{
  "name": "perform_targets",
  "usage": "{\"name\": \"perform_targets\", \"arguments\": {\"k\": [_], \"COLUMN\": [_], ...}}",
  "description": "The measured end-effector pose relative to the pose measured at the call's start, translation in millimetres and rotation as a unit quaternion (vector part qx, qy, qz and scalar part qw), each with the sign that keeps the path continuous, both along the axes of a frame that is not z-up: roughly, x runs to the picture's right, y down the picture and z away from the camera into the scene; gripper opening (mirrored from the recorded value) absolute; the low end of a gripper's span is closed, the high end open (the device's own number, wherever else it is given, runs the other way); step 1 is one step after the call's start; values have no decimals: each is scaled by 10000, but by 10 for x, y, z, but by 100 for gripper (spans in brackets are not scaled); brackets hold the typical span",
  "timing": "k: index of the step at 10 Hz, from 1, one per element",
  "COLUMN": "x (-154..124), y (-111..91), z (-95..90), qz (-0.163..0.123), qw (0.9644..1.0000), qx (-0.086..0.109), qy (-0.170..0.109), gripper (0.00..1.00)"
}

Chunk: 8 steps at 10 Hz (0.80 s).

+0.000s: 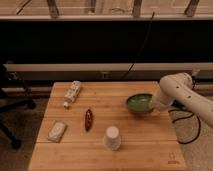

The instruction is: Pick up the ceramic bowl

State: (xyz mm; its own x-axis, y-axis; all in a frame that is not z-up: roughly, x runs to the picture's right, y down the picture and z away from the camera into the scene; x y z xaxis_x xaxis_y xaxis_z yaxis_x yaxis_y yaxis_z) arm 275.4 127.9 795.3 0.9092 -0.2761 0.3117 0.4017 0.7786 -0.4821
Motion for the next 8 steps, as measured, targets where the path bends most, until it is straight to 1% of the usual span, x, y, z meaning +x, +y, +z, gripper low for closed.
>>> {"name": "perform_targets", "arguments": {"k": [8], "x": [-92], "y": [-170], "z": [-56], "qz": [-67], "qw": [10000], "qx": [-7], "qy": [26], "gripper": [0]}}
